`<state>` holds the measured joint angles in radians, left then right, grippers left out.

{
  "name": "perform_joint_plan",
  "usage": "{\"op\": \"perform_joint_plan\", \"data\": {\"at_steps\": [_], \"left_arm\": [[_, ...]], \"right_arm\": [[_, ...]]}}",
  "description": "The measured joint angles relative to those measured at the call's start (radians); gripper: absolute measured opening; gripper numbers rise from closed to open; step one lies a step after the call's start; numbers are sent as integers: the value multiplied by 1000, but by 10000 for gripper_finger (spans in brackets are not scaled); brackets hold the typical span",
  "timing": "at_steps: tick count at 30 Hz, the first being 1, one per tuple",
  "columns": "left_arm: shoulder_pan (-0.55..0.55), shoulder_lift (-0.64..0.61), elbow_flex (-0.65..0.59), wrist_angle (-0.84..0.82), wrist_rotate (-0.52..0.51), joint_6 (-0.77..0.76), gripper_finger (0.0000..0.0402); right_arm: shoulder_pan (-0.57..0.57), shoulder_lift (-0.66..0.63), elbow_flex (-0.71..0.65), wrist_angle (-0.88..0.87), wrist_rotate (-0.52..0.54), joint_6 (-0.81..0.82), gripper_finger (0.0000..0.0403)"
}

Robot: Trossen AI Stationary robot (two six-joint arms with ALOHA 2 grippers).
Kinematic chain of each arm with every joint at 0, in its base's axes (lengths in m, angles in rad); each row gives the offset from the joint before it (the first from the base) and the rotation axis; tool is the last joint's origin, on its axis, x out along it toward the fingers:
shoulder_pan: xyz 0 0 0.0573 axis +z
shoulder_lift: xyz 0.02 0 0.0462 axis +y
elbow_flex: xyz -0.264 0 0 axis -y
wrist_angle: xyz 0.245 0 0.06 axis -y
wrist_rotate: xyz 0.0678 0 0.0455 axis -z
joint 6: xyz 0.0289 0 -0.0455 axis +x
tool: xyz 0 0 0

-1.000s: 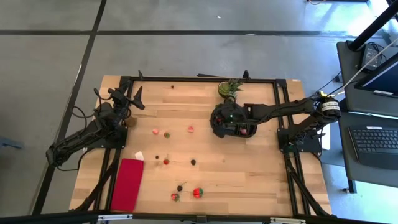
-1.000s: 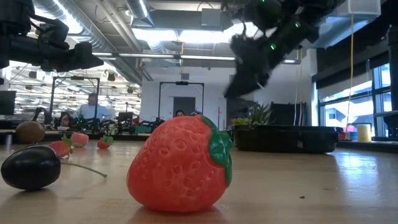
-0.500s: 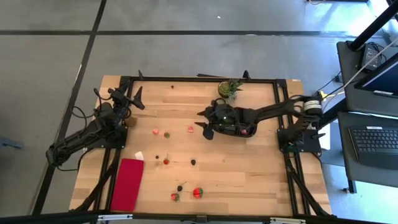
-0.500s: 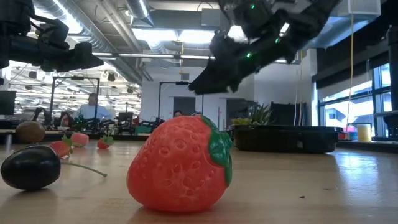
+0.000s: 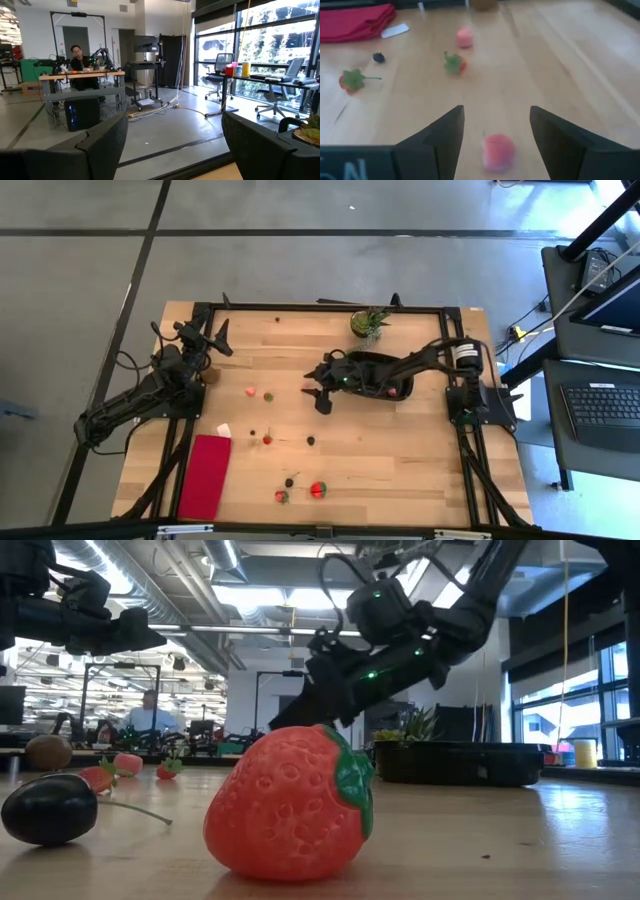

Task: Pick and placing Produce into tupperware
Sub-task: Put the pink peach into the of the black bin

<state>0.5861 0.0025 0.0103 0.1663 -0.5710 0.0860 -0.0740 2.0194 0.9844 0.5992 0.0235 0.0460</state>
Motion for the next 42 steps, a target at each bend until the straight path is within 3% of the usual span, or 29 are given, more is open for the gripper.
{"op": "perform_joint_plan", "data": {"at_steps": [6,15,20,42], "left_arm": [[0,0,0,0,0,0,315],[0,0,0,-1,0,0,315],[0,0,0,-1,0,0,315],[0,0,0,-1,0,-3,315]], "right_arm": [[7,33,74,-65,-1,-3,227],[8,34,262,-549,2,-32,227],[7,34,350,-692,27,-53,227],[-3,83,369,-718,28,-52,227]]}}
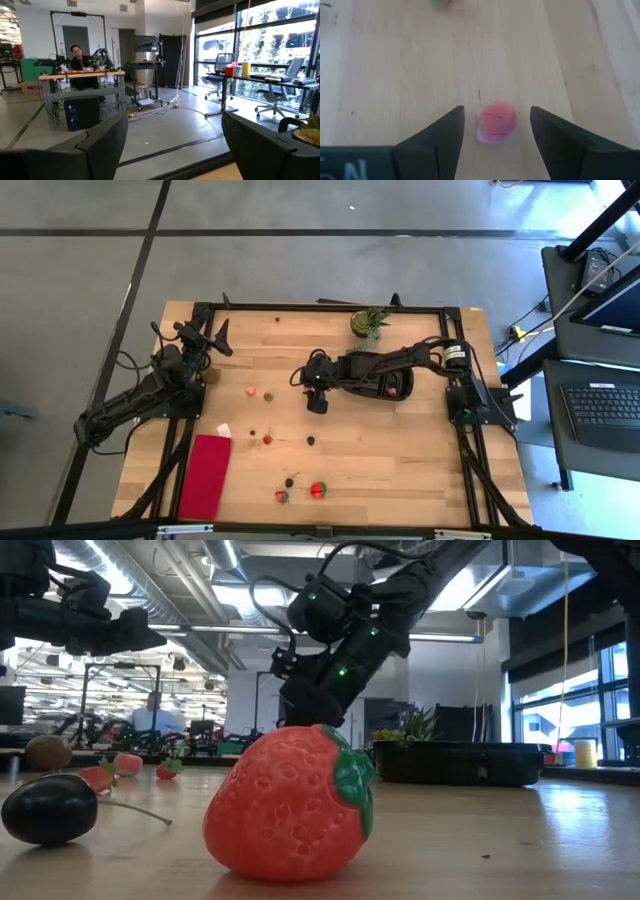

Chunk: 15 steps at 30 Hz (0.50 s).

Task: Pick and placing Produce into tupperware
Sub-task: Put the pink peach into the of the black bin

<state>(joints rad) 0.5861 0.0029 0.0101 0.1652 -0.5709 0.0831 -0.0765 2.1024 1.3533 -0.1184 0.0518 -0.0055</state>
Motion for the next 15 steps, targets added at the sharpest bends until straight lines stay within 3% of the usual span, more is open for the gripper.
{"op": "perform_joint_plan", "data": {"at_steps": [15], "left_arm": [[0,0,0,0,0,-2,315]], "right_arm": [[0,69,1,60,33,0,223]]}}
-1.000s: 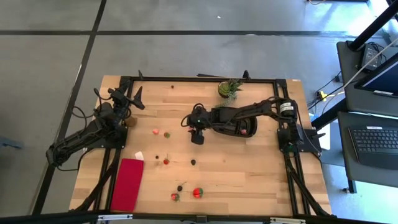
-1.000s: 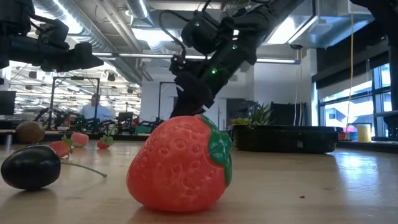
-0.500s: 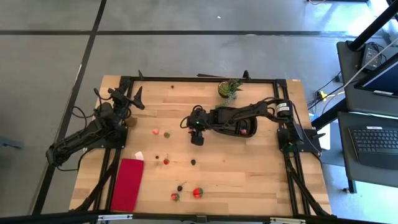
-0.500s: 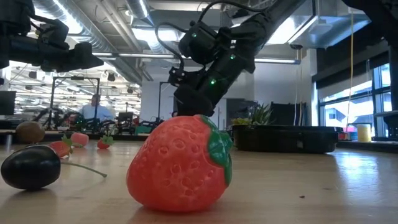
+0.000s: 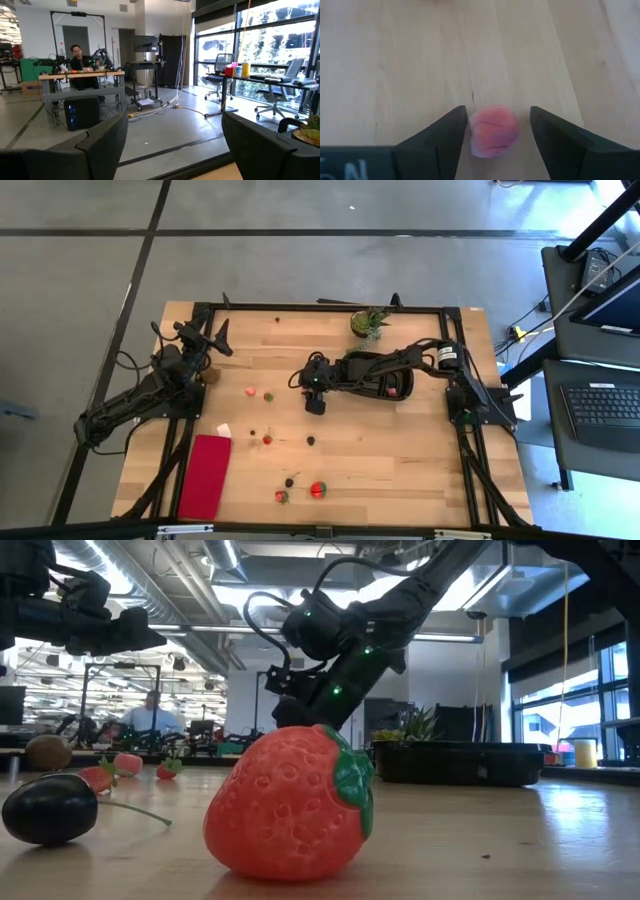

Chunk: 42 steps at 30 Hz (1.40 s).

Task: Pick and placing Produce into tupperware
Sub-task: Put the pink peach into the of the black bin

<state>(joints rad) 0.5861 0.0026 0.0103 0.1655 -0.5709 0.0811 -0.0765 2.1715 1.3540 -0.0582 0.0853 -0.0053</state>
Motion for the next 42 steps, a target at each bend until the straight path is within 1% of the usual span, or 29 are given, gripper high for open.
{"op": "perform_joint_plan", "data": {"at_steps": [4,12,15,19,22,24,29,36,39,42], "left_arm": [[0,0,0,0,0,0,315],[0,0,0,0,0,0,315],[0,0,0,0,0,0,315],[0,0,0,0,0,0,315],[0,1,0,0,0,0,315],[0,1,0,-2,0,0,315],[-2,3,0,-6,6,0,315],[-4,3,0,-8,9,0,315],[-4,4,0,-13,9,0,315],[-4,4,0,-15,8,0,315]], "right_arm": [[1,1,0,-7,-2,0,197],[2,2,2,-26,-8,0,112],[2,-10,1,-47,-5,0,94],[2,-78,-6,-172,14,2,97],[1,-167,-4,-299,38,43,104],[1,-226,-3,-407,70,79,104],[1,-363,-3,-676,109,183,96],[1,-480,-13,-1095,272,376,101],[1,-533,-102,-1109,285,424,101],[1,-606,-242,-1031,282,463,102]]}}
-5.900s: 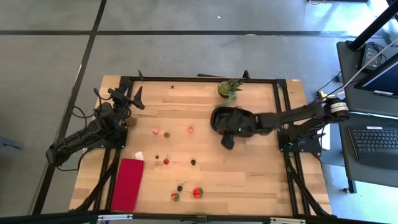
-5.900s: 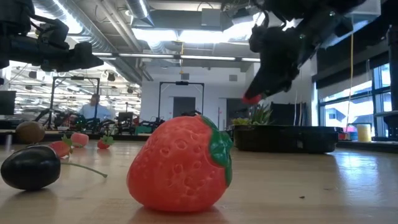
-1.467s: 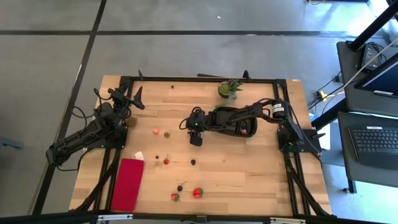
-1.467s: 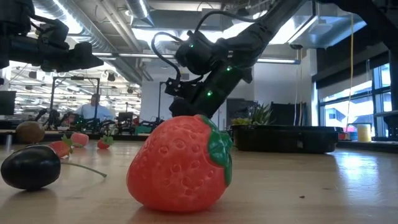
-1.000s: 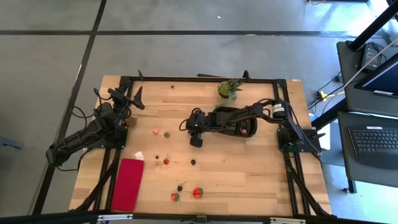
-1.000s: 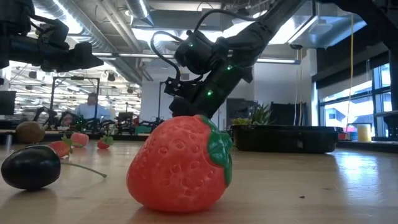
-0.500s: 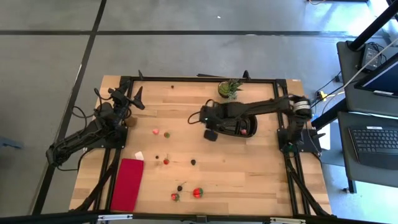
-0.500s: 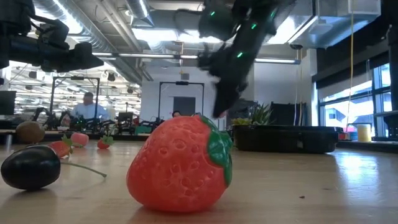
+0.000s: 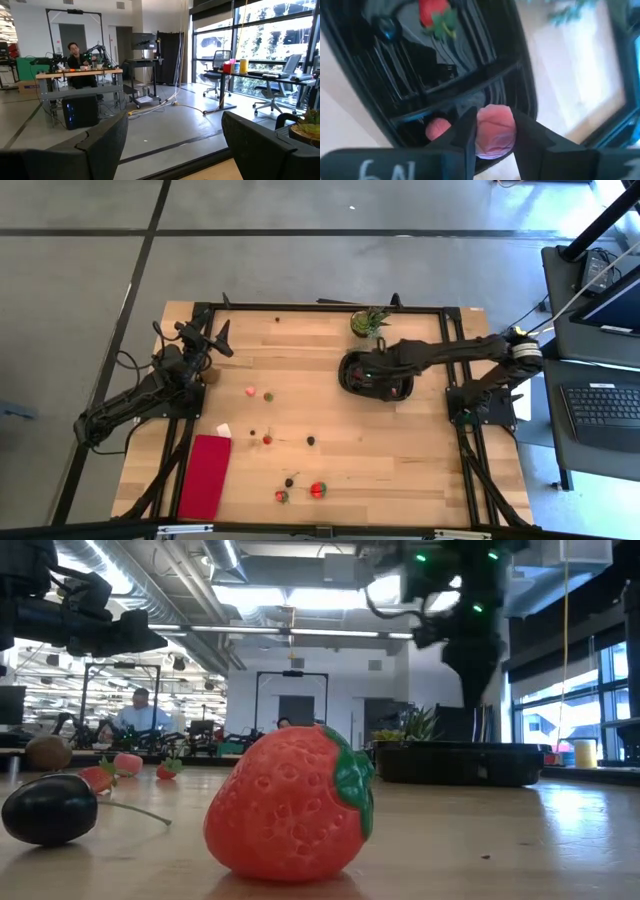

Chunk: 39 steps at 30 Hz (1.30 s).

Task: Pick and placing Produce into tupperware
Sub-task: Put the pink peach into the of the black bin, then put the blackberry into the of the black bin

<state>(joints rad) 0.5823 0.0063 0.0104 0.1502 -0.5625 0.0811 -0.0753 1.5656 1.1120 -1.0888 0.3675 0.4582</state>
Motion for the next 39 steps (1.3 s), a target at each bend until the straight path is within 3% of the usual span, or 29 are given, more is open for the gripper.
{"op": "perform_joint_plan", "data": {"at_steps": [8,21,26,35,39], "left_arm": [[0,0,0,-2,0,-1,315],[0,0,0,-3,0,-2,315],[0,0,0,-3,0,-3,315],[0,0,0,-3,0,-3,315],[0,0,0,-3,0,-3,315]], "right_arm": [[-3,-109,-323,352,-56,19,102],[-3,-115,-361,407,-56,33,115],[-3,-115,-361,415,-62,30,157],[-3,-115,-361,414,-75,31,279],[-3,-115,-322,347,-75,30,308]]}}
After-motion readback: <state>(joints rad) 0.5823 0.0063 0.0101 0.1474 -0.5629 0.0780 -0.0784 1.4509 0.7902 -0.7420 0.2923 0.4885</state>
